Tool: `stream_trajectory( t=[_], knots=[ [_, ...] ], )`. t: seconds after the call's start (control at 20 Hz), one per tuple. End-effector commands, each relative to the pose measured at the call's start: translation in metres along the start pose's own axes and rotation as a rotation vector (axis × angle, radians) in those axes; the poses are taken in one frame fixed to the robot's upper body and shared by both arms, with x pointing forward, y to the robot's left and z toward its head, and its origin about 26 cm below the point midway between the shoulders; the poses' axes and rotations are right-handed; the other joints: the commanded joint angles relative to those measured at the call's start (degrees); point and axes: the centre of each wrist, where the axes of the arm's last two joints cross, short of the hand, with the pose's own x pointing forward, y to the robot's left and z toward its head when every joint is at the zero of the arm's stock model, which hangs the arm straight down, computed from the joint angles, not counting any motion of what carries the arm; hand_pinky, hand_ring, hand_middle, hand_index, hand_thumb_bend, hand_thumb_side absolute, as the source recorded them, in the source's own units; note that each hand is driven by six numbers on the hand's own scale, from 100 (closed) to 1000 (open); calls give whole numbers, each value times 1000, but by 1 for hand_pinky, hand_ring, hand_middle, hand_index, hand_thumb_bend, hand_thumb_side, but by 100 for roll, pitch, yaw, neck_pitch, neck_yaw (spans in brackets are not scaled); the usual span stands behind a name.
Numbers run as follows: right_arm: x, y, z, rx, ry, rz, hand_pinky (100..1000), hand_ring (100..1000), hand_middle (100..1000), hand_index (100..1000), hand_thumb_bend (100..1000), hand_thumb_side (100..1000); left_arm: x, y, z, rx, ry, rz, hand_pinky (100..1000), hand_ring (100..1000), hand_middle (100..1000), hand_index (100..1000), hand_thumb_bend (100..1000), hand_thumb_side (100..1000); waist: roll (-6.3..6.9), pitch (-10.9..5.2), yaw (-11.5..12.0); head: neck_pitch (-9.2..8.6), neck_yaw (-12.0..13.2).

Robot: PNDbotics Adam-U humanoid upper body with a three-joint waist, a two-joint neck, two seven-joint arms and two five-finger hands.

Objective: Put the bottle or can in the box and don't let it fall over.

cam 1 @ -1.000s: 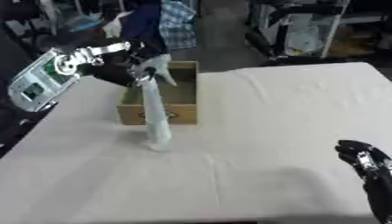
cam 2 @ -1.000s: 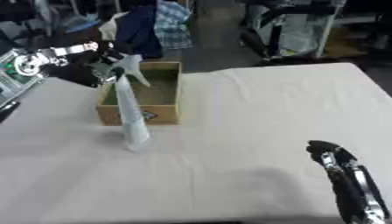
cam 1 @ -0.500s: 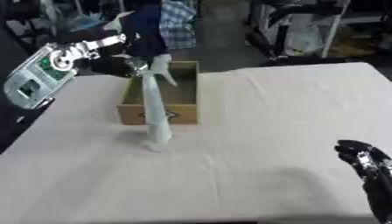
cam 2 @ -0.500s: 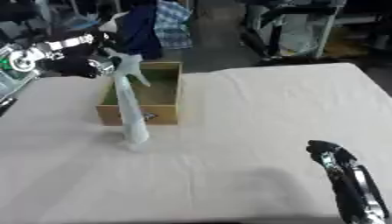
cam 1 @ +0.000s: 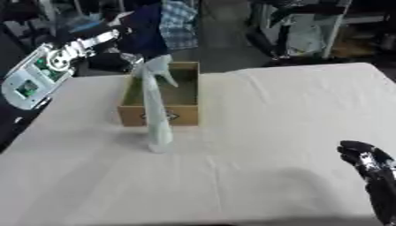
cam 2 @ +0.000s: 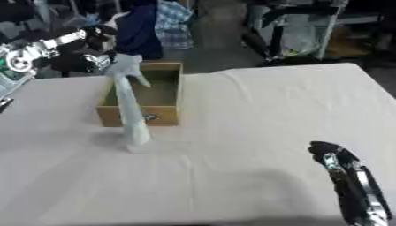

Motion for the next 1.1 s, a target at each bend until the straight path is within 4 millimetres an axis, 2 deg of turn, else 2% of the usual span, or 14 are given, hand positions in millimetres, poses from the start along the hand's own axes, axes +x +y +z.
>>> stream_trajectory(
  t=[0.05, 0.35, 0.55, 1.1],
  knots=[
    [6, -5, -3, 5, -18, 18, 881, 807, 736, 721, 100, 634, 2, 17, 5, 27, 6, -35, 935, 982, 1000, 969, 100, 490, -15, -55, -4, -10, -8],
    [6, -4, -3, 6, -18, 17, 882, 807, 736, 721, 100, 634, 2, 10, -1, -36, 0, -37, 931, 971, 993, 953, 100, 436, -16, -57, -12, -11, -3],
    [5, -4, -3, 6, -18, 17, 882, 807, 736, 721, 100, 634, 2, 6, -4, -61, -2, -38, 931, 970, 992, 952, 100, 438, -16, -55, -20, -10, -3],
    [5, -4, -3, 8, -18, 14, 882, 806, 736, 721, 100, 635, 4, 0, -13, -93, -10, -23, 931, 970, 993, 951, 100, 506, -17, -55, -35, -14, -14]
  ],
)
